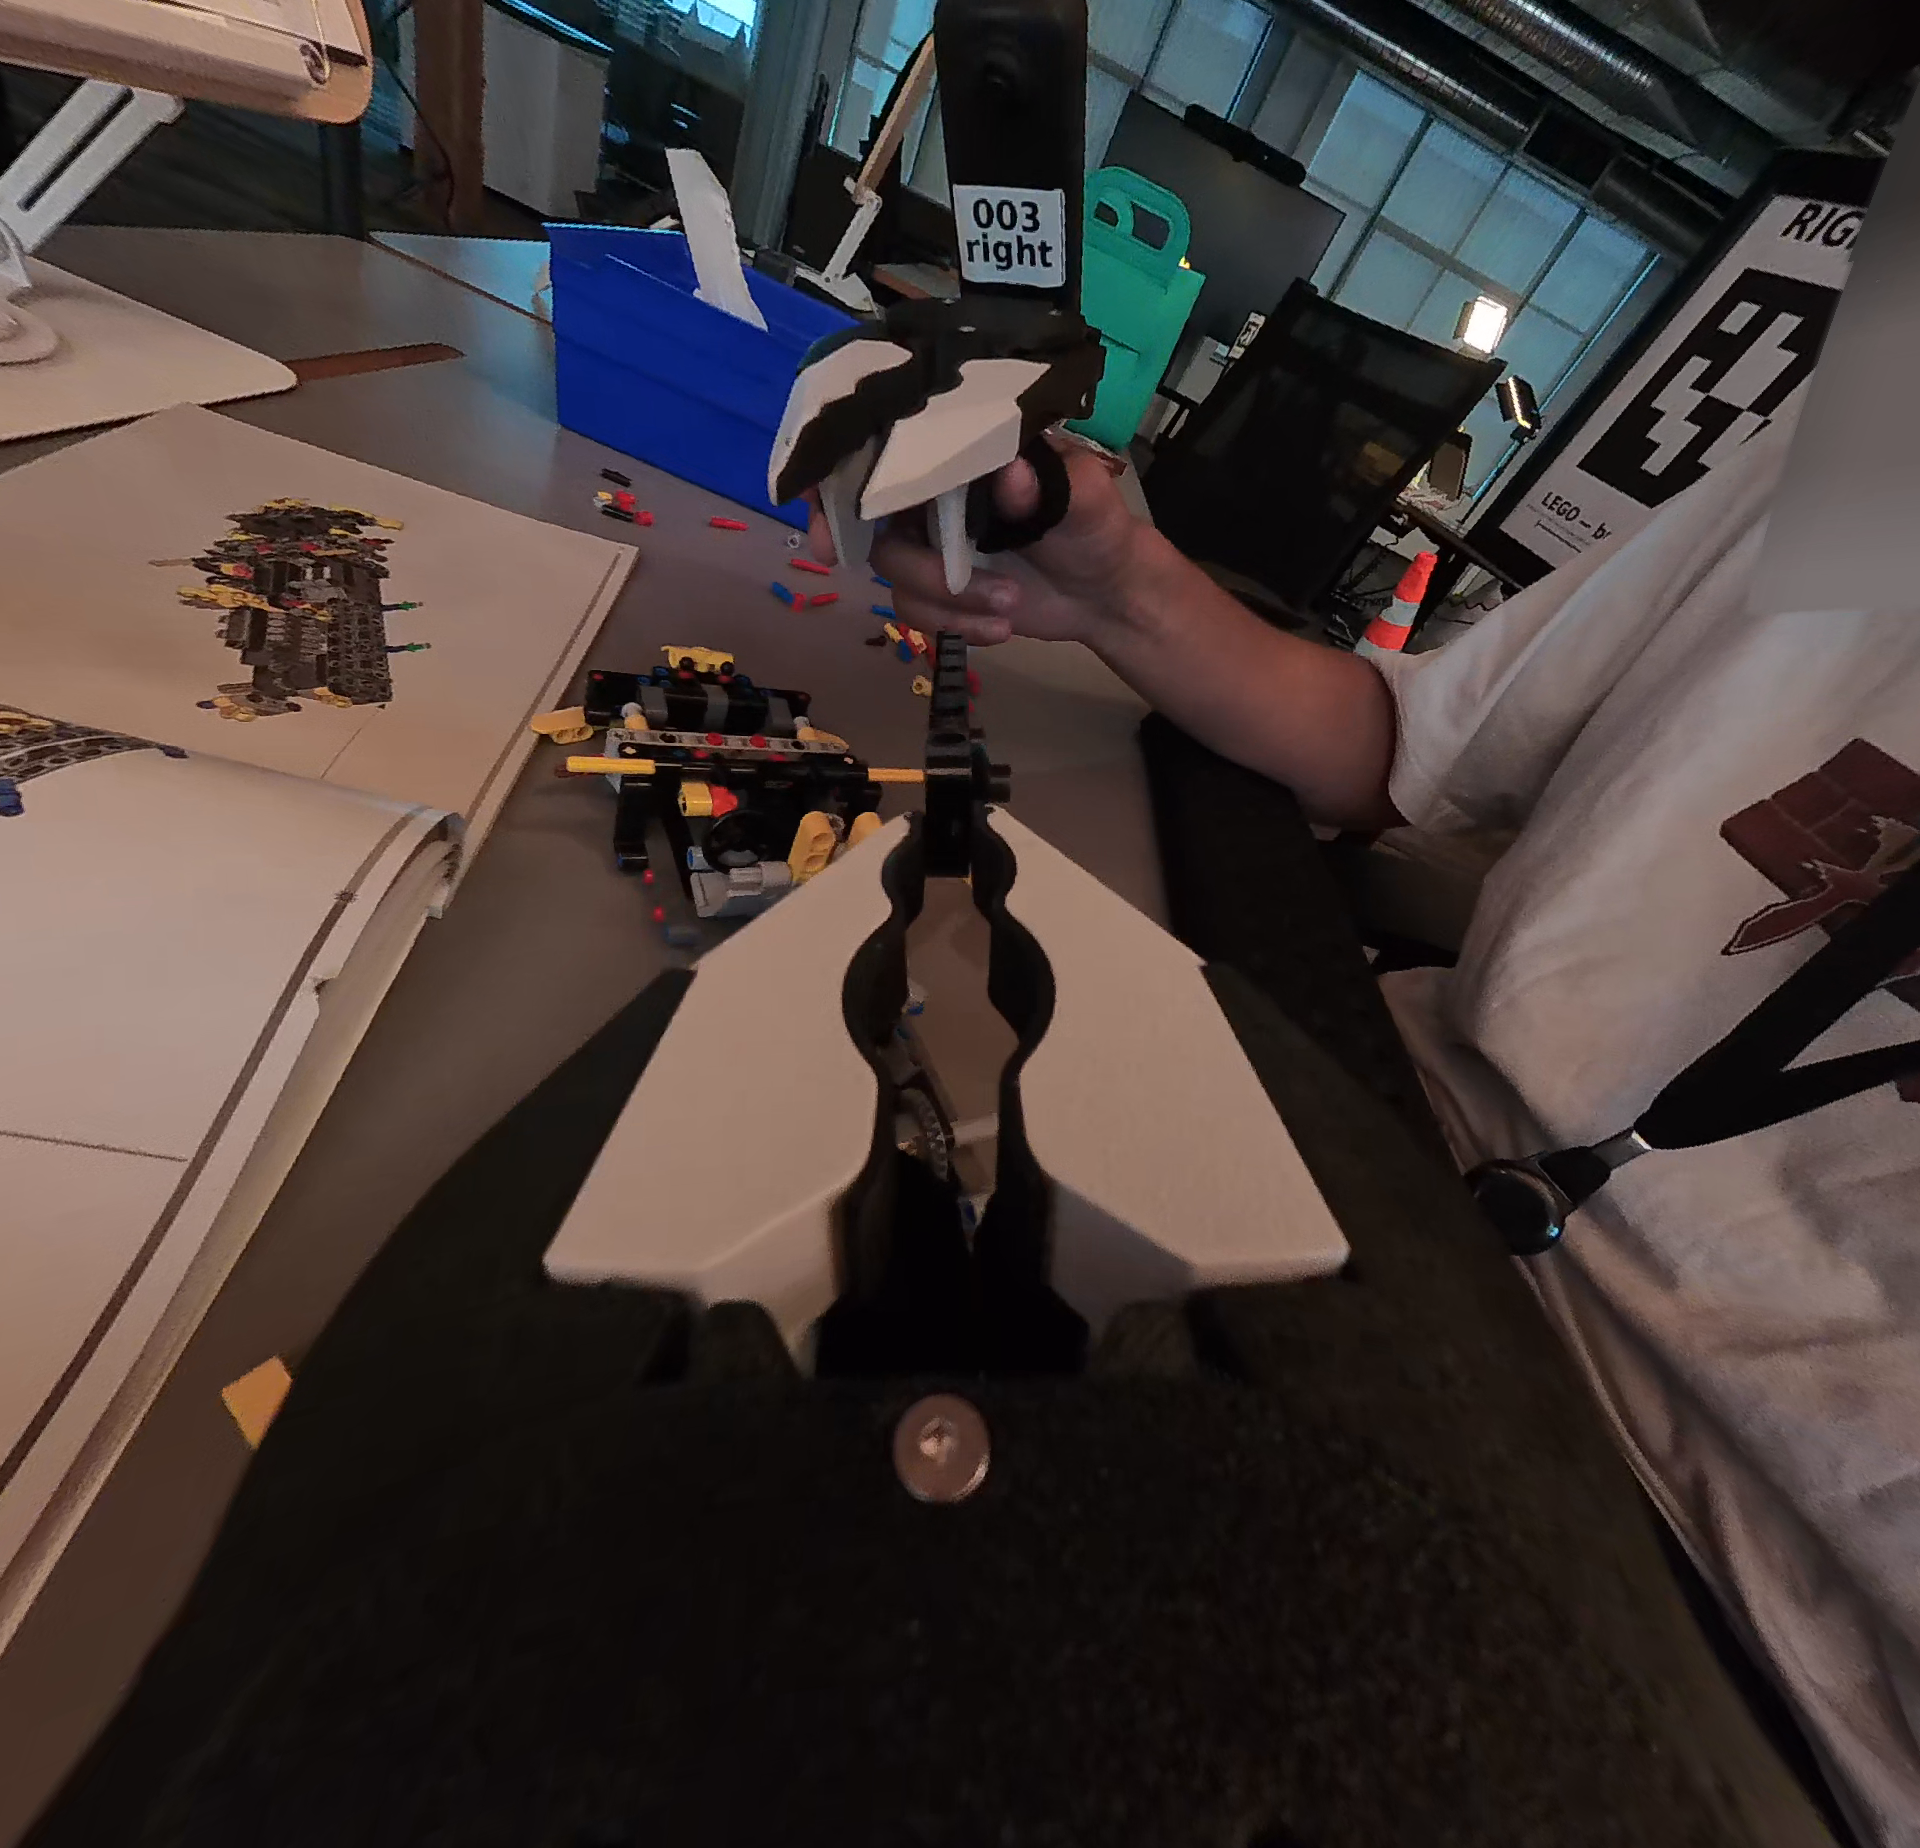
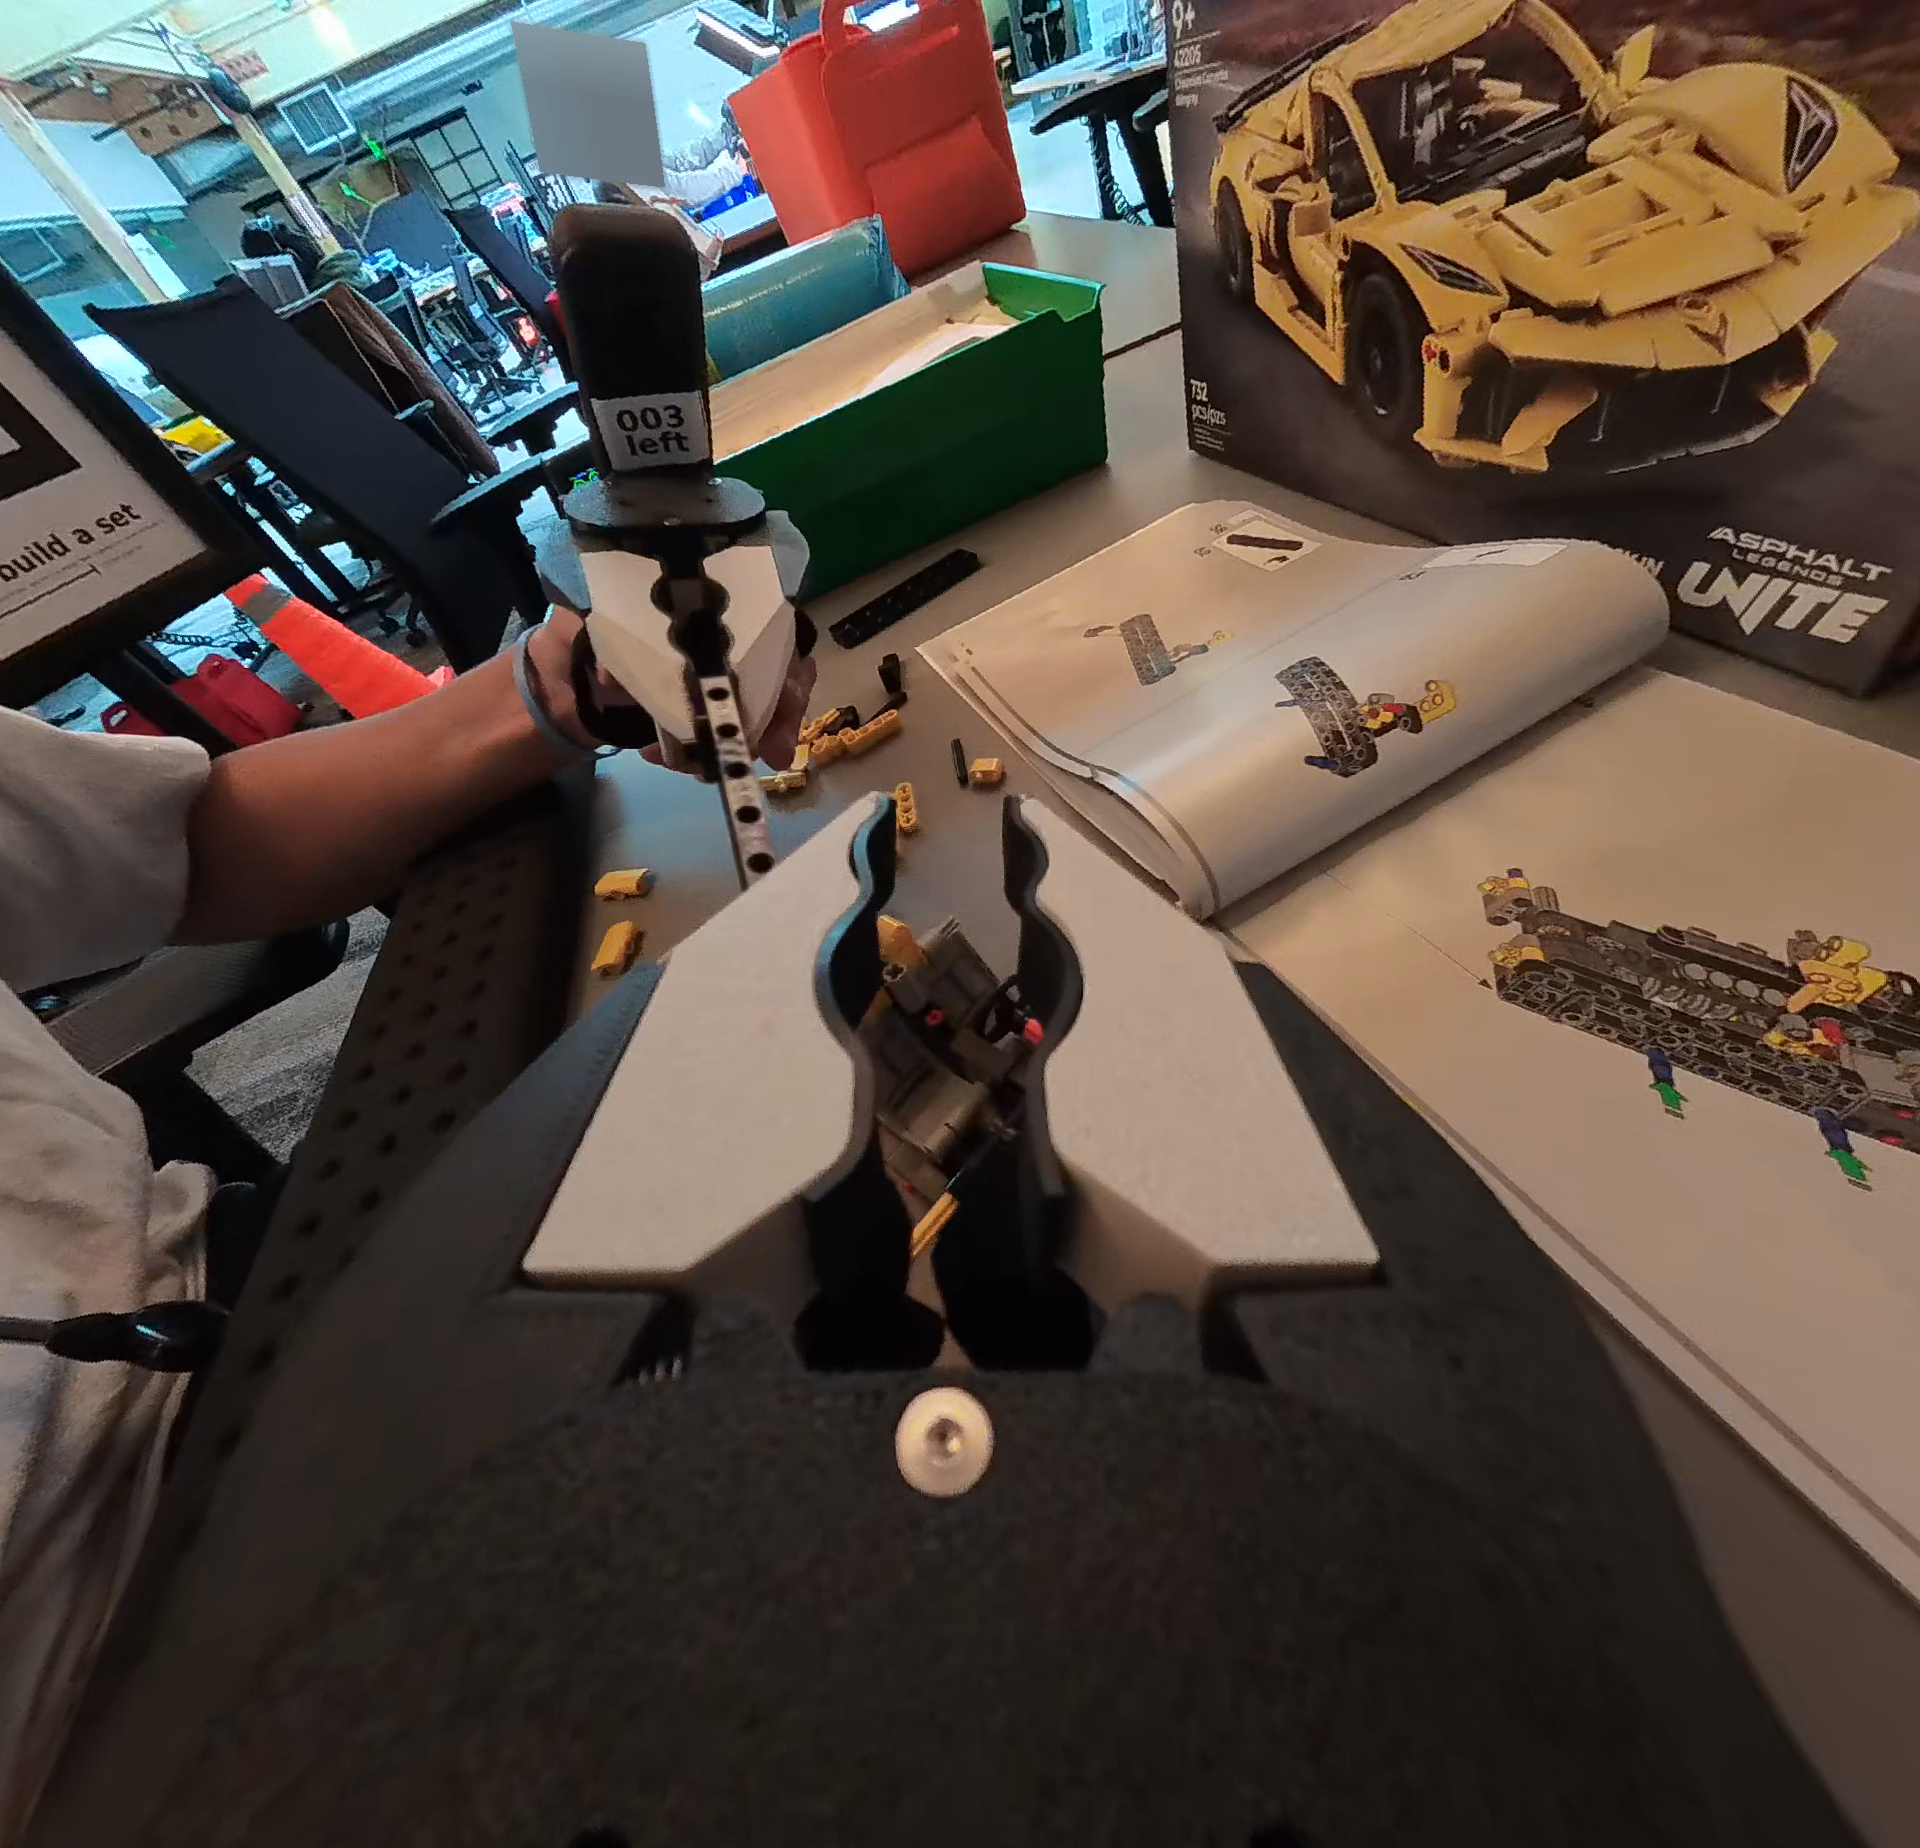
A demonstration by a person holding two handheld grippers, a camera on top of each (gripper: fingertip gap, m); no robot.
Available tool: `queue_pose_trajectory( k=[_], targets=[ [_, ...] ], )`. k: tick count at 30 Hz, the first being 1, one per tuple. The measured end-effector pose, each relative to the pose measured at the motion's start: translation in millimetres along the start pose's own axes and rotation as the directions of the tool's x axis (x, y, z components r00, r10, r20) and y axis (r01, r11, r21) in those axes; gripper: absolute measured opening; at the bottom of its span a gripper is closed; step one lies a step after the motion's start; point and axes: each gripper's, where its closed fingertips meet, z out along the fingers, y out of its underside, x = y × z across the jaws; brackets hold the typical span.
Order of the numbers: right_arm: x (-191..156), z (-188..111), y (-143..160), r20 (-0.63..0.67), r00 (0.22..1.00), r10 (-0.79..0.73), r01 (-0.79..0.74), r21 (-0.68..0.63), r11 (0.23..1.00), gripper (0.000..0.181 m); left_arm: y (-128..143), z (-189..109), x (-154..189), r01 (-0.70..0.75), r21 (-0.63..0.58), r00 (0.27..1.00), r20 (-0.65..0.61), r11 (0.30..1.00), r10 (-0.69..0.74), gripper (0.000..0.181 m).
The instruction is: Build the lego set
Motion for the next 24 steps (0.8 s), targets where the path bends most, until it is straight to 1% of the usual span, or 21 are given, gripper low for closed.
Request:
queue_pose_trajectory(
  k=[3,5,6,7,8,10,12,13,15,16,19,21,24],
  targets=[
    [-2.5,-0.4,1.0,0.019,1.0,-0.007,0.008,-0.008,1.0,0.019,4.2,2.5,6.0,-0.019,-0.03,1.0,-0.023,0.999,0.019,0.009],
    [-12.6,-1.9,8.2,0.089,0.995,-0.041,0.046,-0.056,0.997,0.023,6.7,5.0,15.0,-0.047,-0.051,0.997,-0.058,0.998,0.044,0.009],
    [-22.0,-4.7,18.5,0.155,0.986,-0.065,0.084,-0.118,0.989,0.025,7.8,6.7,19.8,-0.06,-0.056,0.995,-0.077,0.997,0.056,0.009],
    [-29.0,-9.8,30.0,0.202,0.975,-0.09,0.127,-0.183,0.975,0.023,9.7,8.5,23.6,-0.069,-0.064,0.994,-0.094,0.996,0.063,0.009],
    [-33.2,-15.9,38.8,0.232,0.964,-0.129,0.182,-0.223,0.958,0.023,13.3,10.2,26.0,-0.074,-0.082,0.992,-0.104,0.994,0.066,0.009],
    [-42.1,-28.8,52.2,0.295,0.93,-0.221,0.297,-0.247,0.922,0.024,20.0,12.3,27.1,-0.086,-0.115,0.991,-0.108,0.99,0.074,0.009],
    [-53.4,-40.0,70.0,0.344,0.919,-0.193,0.304,-0.305,0.903,0.031,23.2,13.0,27.1,-0.075,-0.126,0.992,-0.111,0.989,0.061,0.009],
    [-55.8,-42.4,77.3,0.336,0.927,-0.168,0.283,-0.332,0.9,0.031,23.4,12.9,27.2,-0.06,-0.125,0.992,-0.114,0.99,0.046,0.009],
    [-55.2,-43.7,92.1,0.273,0.951,-0.148,0.246,-0.373,0.894,0.03,23.1,11.9,28.6,-0.028,-0.12,0.992,-0.126,0.992,0.013,0.009],
    [-53.2,-43.6,100.9,0.228,0.961,-0.157,0.239,-0.4,0.885,0.027,22.6,11.5,31.4,-0.018,-0.119,0.99,-0.14,0.993,0.001,0.009],
    [-56.6,-42.1,118.8,0.122,0.971,-0.203,0.237,-0.439,0.867,0.033,22.2,12.4,43.1,-0.016,-0.124,0.981,-0.192,0.992,-0.008,0.009],
    [-70.9,-40.3,119.9,0.1,0.979,-0.177,0.203,-0.414,0.887,0.037,25.3,13.3,48.1,-0.002,-0.144,0.975,-0.22,0.99,-0.029,0.008],
    [-85.6,-37.2,107.4,0.06,0.984,-0.167,0.177,-0.293,0.94,0.038,34.8,15.7,51.6,-0.002,-0.196,0.971,-0.235,0.981,-0.045,0.009]
  ],
)
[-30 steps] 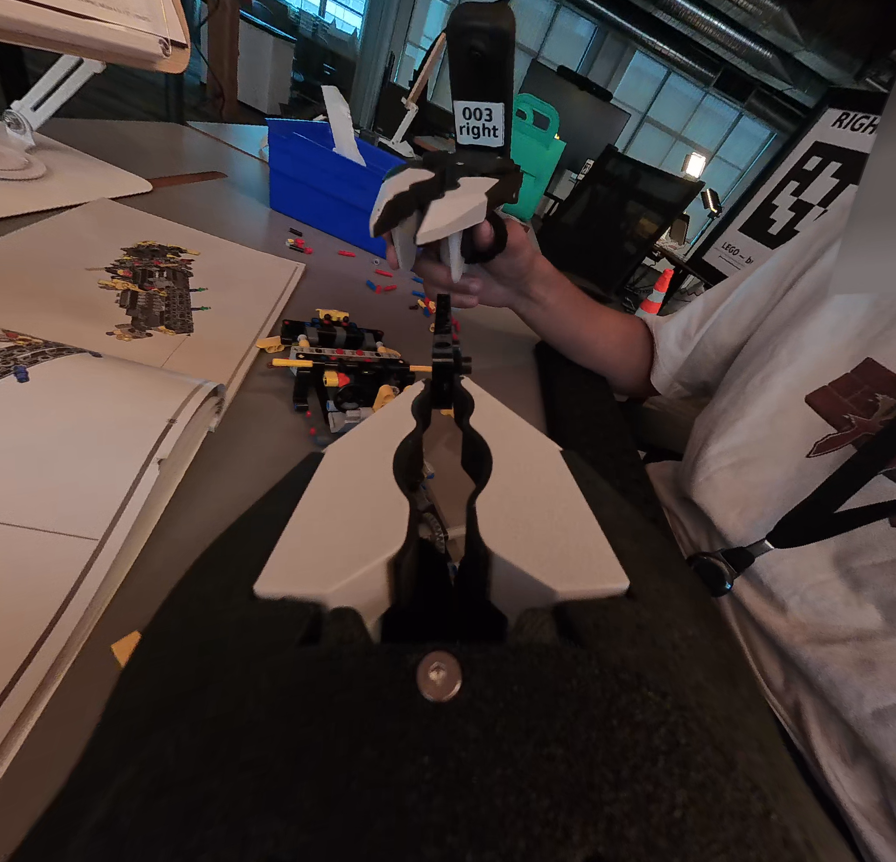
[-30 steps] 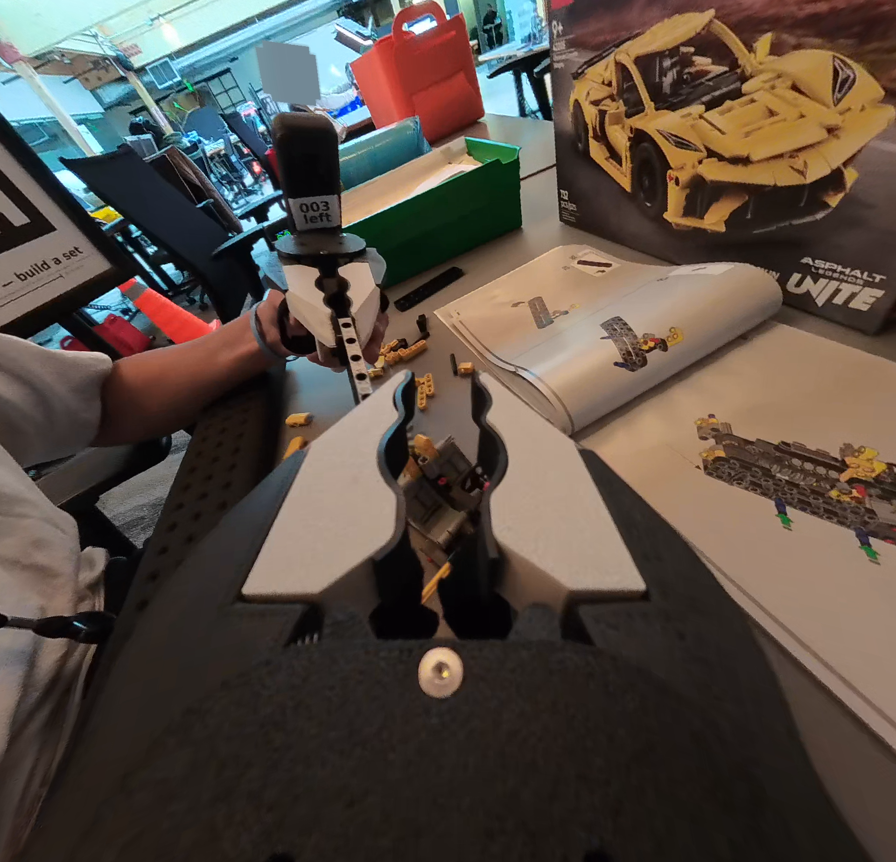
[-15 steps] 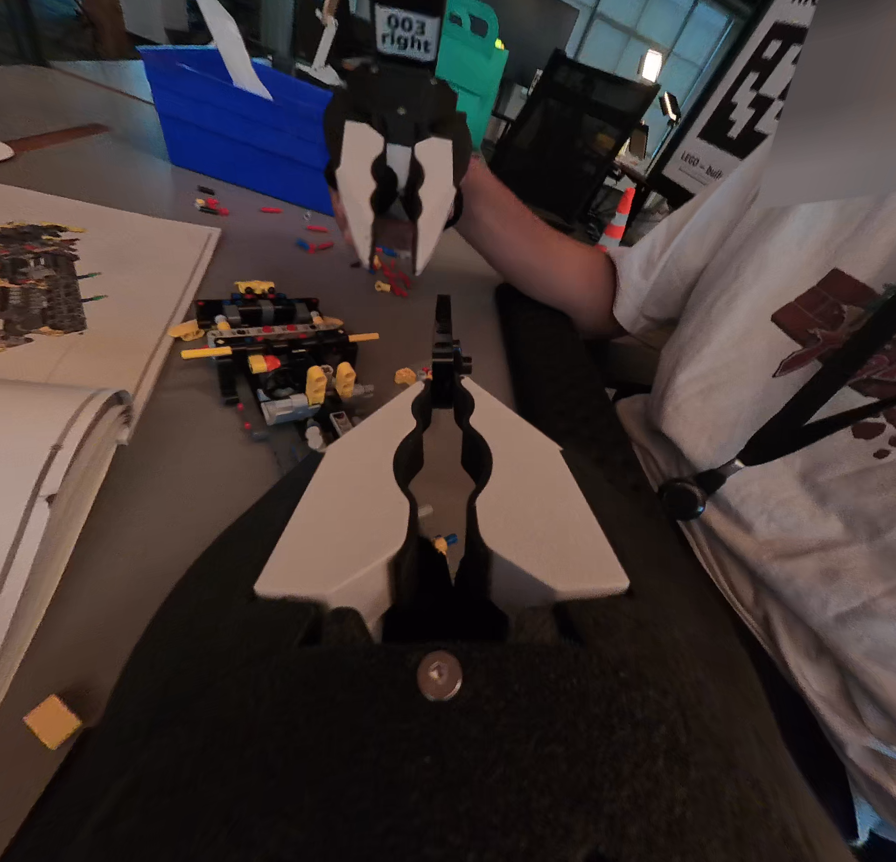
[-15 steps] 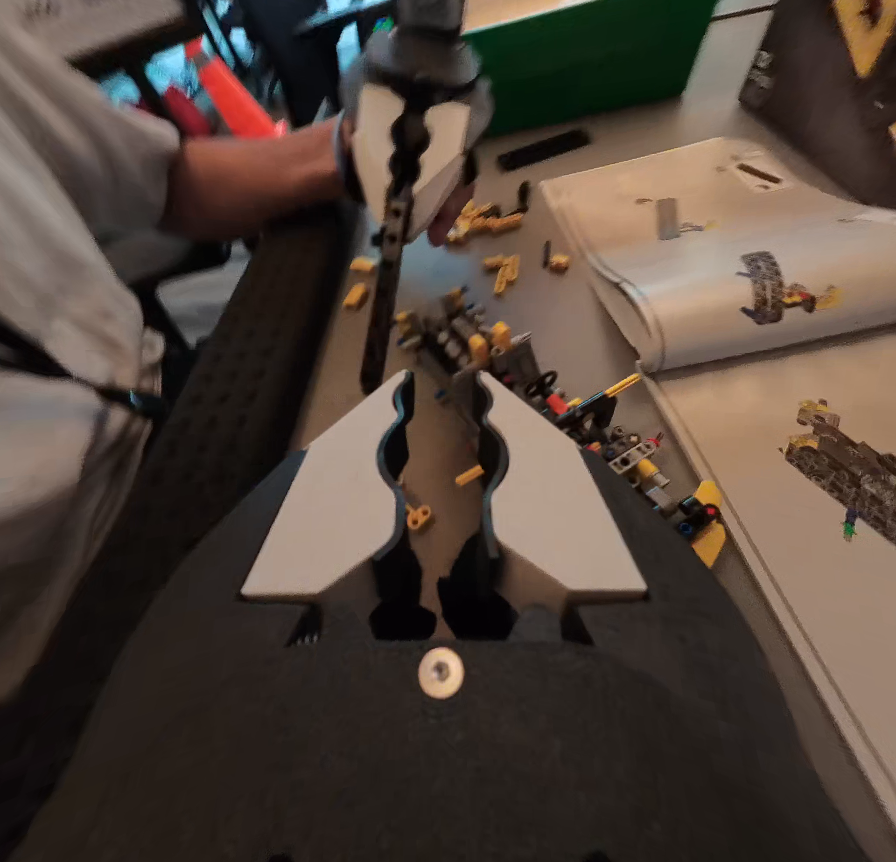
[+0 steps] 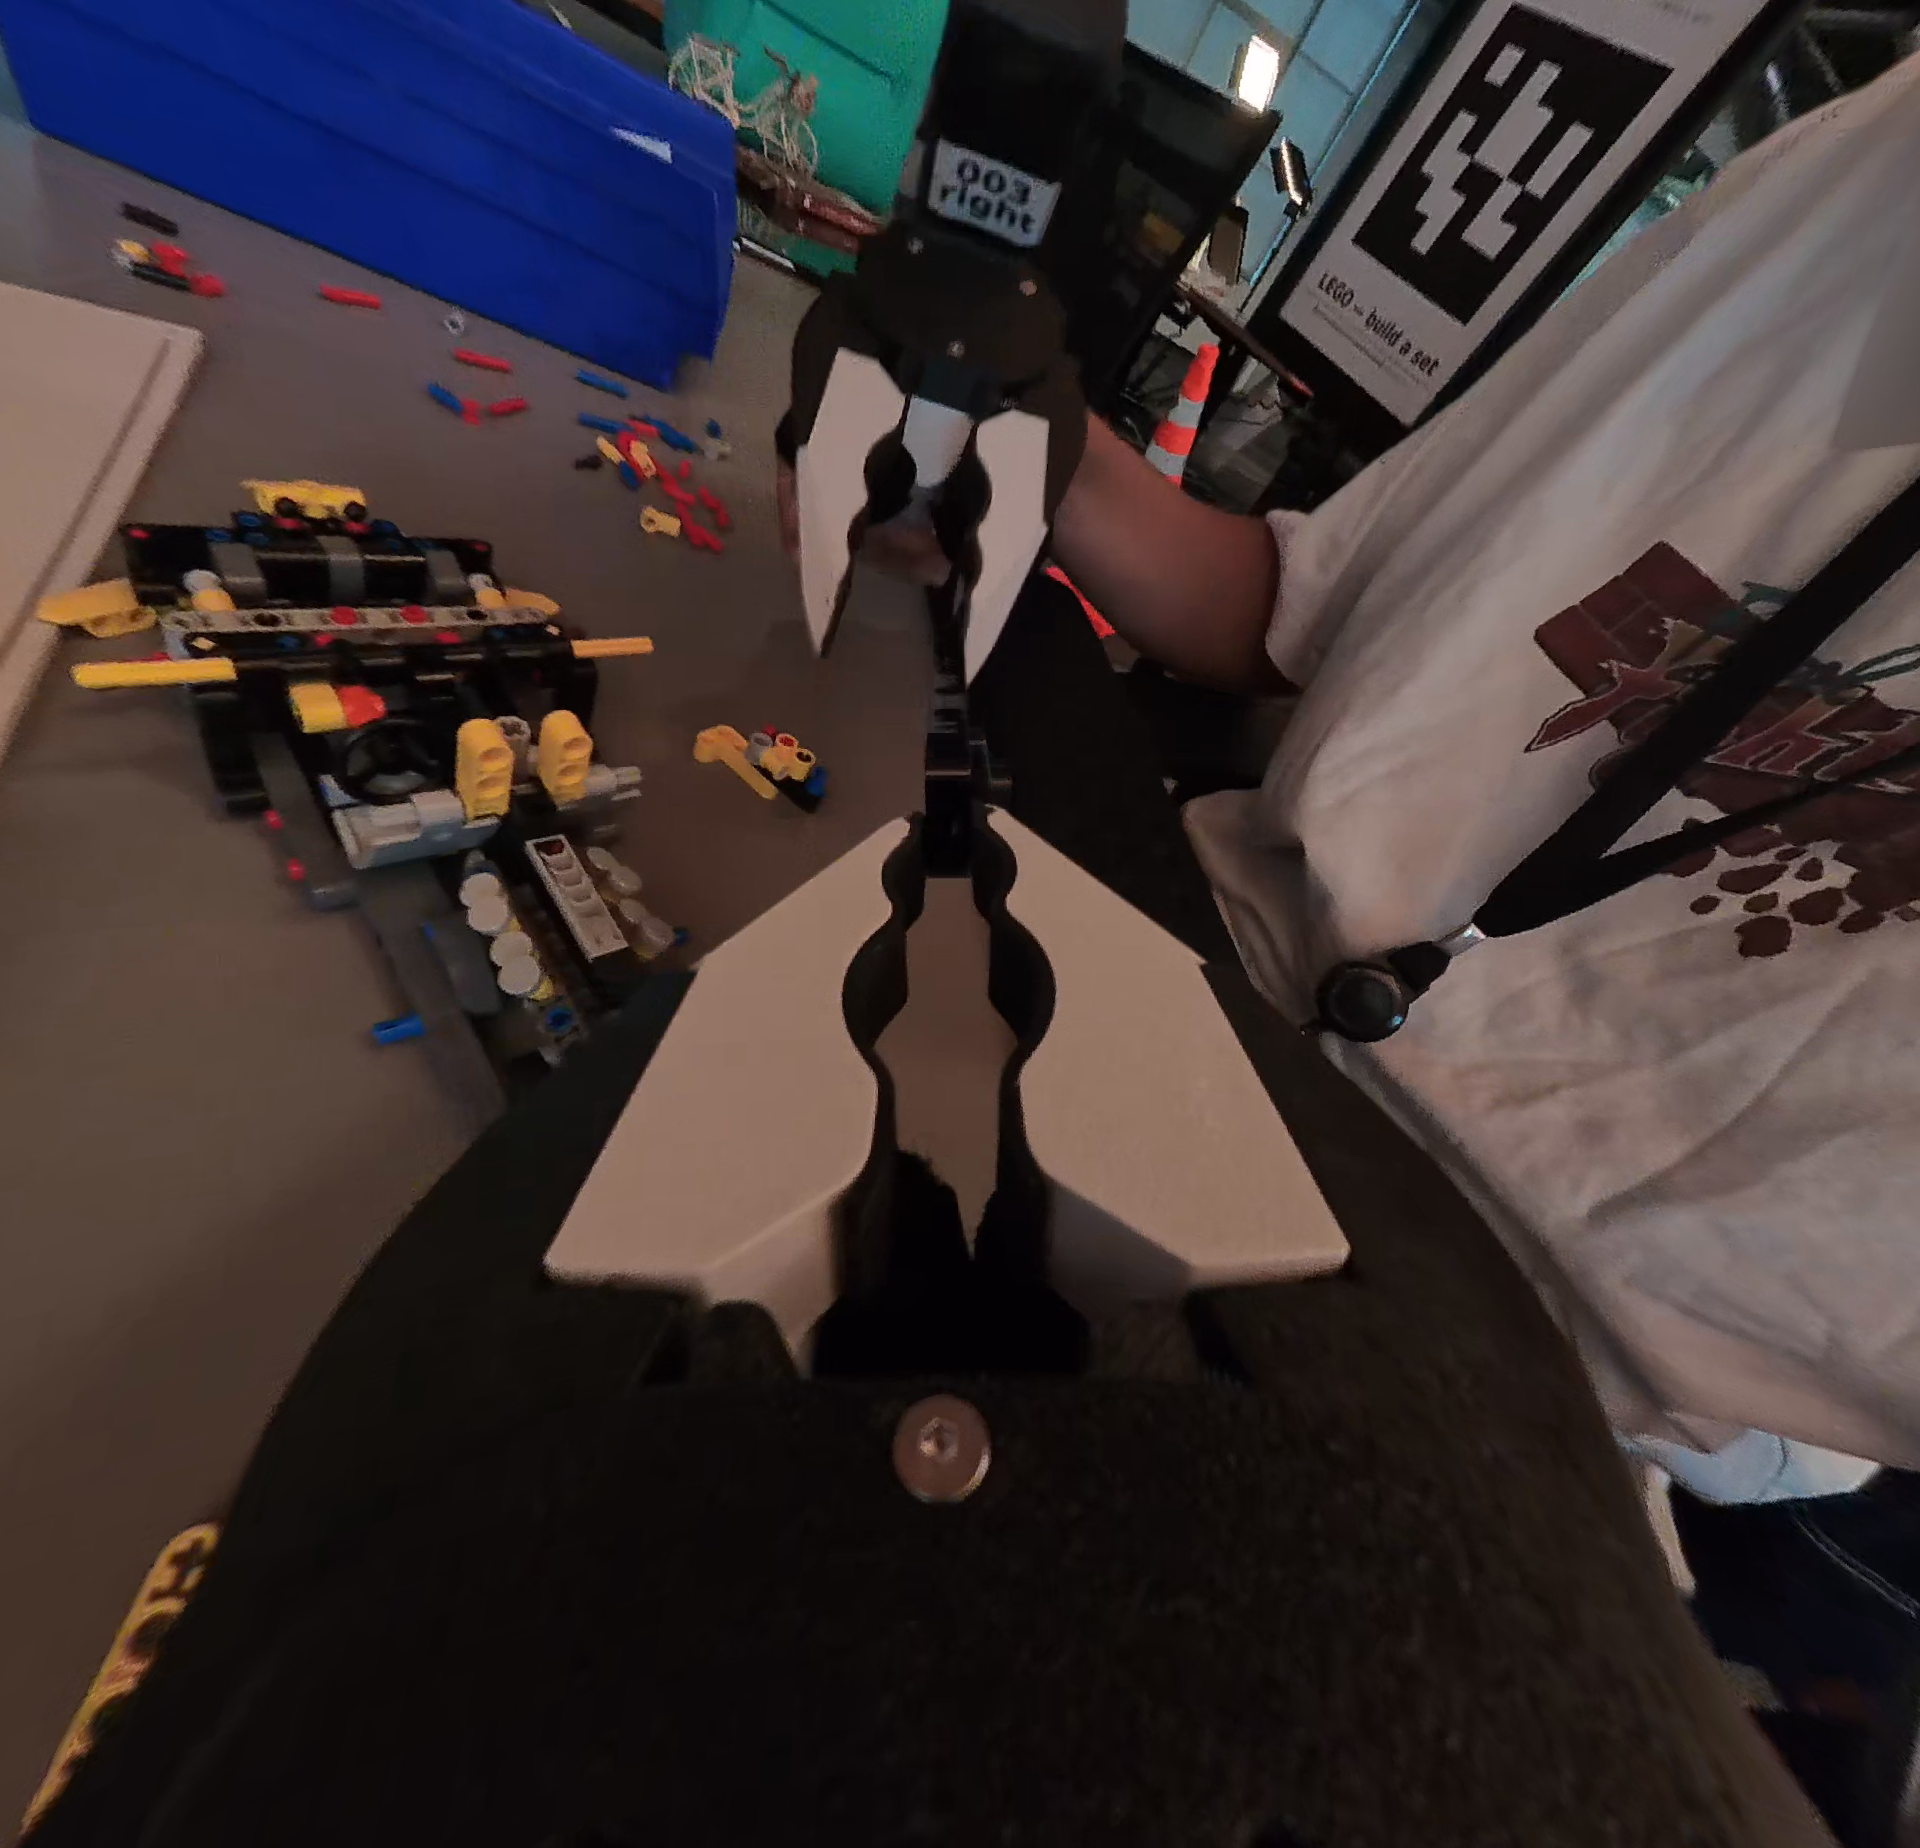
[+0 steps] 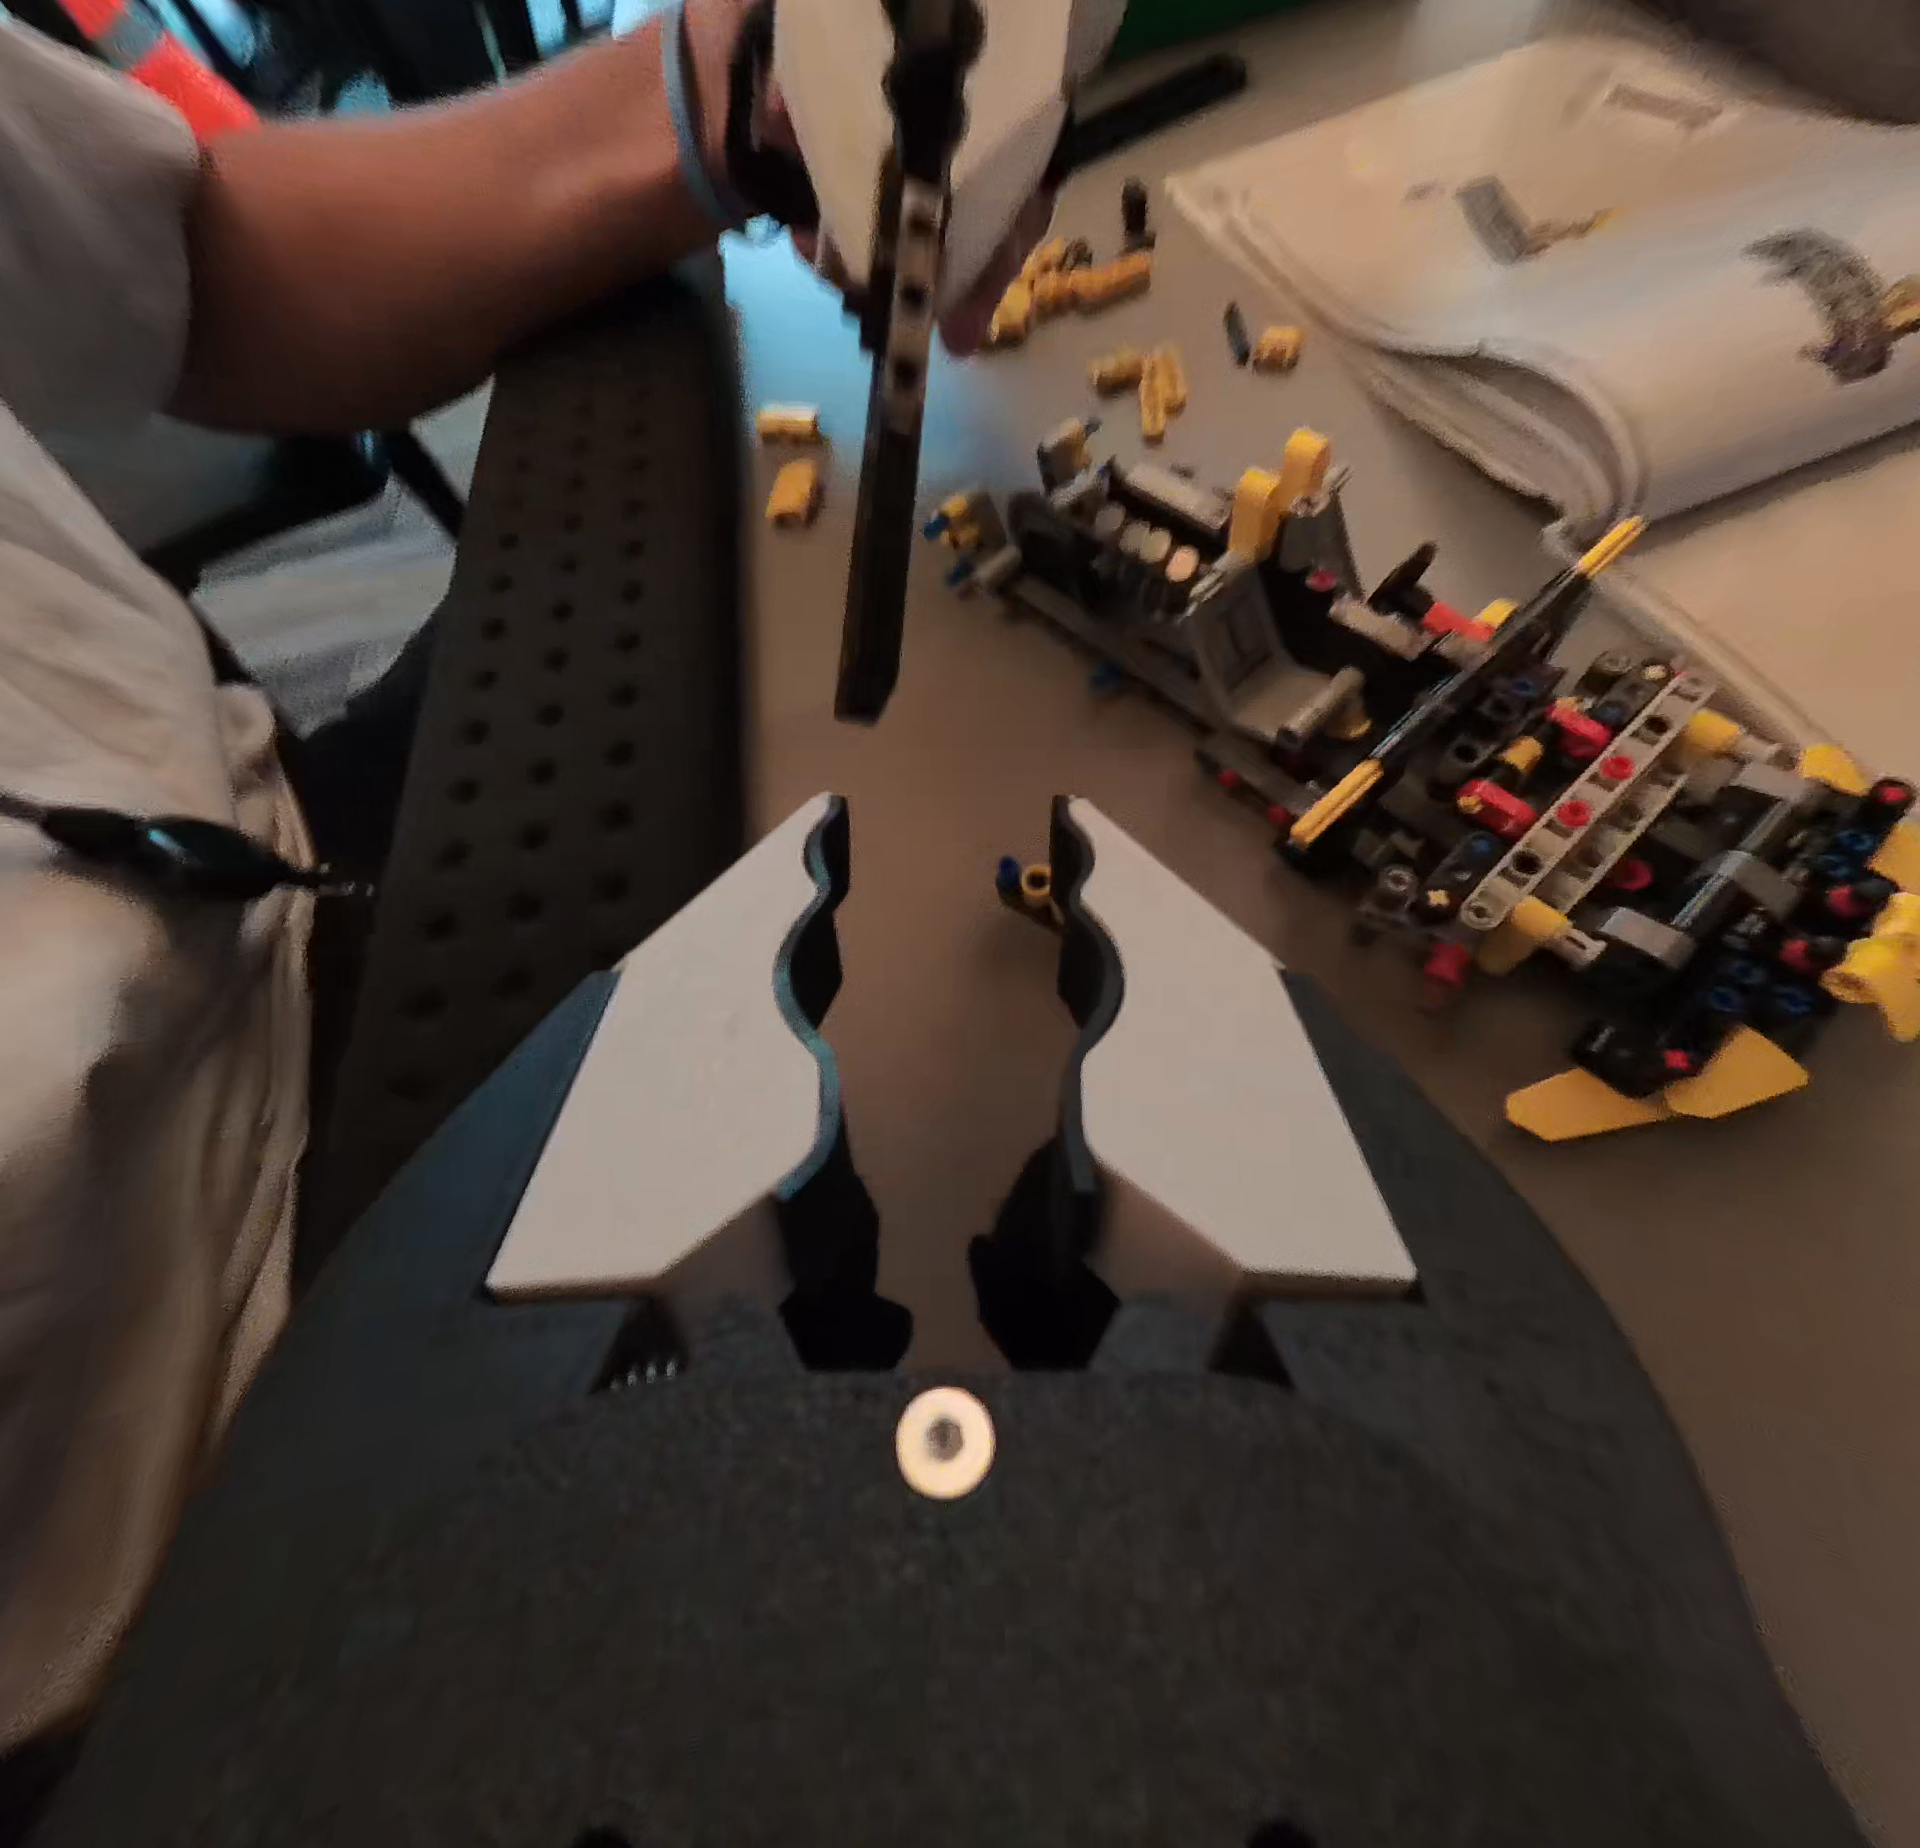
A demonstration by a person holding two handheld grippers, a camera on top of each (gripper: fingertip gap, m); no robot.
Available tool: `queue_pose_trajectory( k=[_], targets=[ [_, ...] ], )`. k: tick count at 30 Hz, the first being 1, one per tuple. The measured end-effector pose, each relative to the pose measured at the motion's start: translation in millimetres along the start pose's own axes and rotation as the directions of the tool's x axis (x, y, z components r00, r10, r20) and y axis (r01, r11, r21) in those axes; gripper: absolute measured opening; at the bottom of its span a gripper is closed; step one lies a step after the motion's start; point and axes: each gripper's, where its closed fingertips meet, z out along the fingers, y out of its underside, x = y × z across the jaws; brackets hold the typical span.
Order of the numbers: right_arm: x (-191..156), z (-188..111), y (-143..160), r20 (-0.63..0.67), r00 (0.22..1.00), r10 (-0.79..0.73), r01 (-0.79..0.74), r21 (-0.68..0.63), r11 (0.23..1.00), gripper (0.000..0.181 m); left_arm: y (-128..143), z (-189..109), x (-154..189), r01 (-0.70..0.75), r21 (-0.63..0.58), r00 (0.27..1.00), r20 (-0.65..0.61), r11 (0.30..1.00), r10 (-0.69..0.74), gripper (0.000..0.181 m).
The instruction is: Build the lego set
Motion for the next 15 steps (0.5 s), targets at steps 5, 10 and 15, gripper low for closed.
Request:
queue_pose_trajectory(
  k=[5,10,15],
  targets=[
    [20.5,-8.6,-16.6,-0.155,0.986,0.062,-0.029,0.209,0.977,0.029,3.2,5.5,-1.5,0.014,-0.016,1.0,0.01,1.0,-0.013,0.008],
    [33.4,-17.4,-22.0,-0.102,0.98,0.171,-0.134,0.296,0.946,0.033,0.4,5.3,-2.7,0.013,-0.002,1.0,0.021,1.0,-0.013,0.008],
    [47.7,-25.1,-12.6,-0.193,0.968,0.162,-0.102,0.287,0.953,0.029,3.3,7.0,-4.7,0.021,-0.019,0.999,0.027,1.0,-0.02,0.008]
  ],
)
